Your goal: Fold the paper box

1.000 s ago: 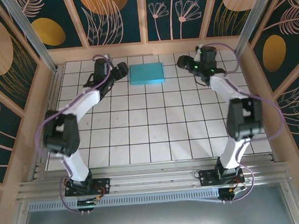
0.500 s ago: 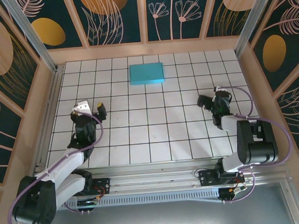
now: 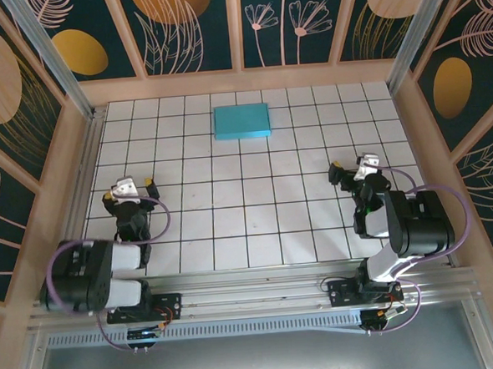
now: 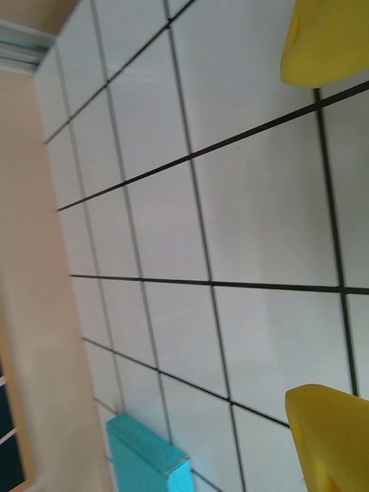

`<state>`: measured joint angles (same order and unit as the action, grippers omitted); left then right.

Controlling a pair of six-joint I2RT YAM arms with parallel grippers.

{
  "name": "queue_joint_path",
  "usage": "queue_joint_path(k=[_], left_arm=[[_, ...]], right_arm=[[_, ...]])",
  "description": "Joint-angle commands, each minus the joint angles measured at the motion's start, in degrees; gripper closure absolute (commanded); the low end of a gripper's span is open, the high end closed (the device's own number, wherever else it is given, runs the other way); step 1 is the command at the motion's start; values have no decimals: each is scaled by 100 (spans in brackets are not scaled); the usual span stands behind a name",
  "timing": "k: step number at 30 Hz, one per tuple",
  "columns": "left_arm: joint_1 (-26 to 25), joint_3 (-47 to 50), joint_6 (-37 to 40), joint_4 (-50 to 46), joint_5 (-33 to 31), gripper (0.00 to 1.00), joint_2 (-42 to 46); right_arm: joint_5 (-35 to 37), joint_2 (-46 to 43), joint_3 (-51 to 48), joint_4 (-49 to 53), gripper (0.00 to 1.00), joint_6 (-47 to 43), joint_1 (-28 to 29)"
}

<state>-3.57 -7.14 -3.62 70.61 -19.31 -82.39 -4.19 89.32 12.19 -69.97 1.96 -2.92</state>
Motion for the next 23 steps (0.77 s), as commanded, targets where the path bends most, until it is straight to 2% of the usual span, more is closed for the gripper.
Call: queue_joint_path(k=[1,2,3,5,6,19,23], left_arm=[[106,-347,-47,744,616,1,-519],[159,-597,-90,94,701,1,-323],[164,-613,-88,470,696,1,-535],[186,-636,-188,163,529,1,-430],[190,-596,-186,376,479,1,-481],[190,-587,-175,313,490,1,-460],[190,-587,-174,313,490,1,-456]], right_arm=[[337,35,-45,-791,1,-94,91],[343,38,-12,-723,1,-94,98],[354,33,0,-686,1,-102,94],[344,37,-6,-723,1,-127,117],[349,35,-10,-712,1,-125,120],[357,40,29,-645,1,-115,117],[357,35,-106,-893,1,-129,127]])
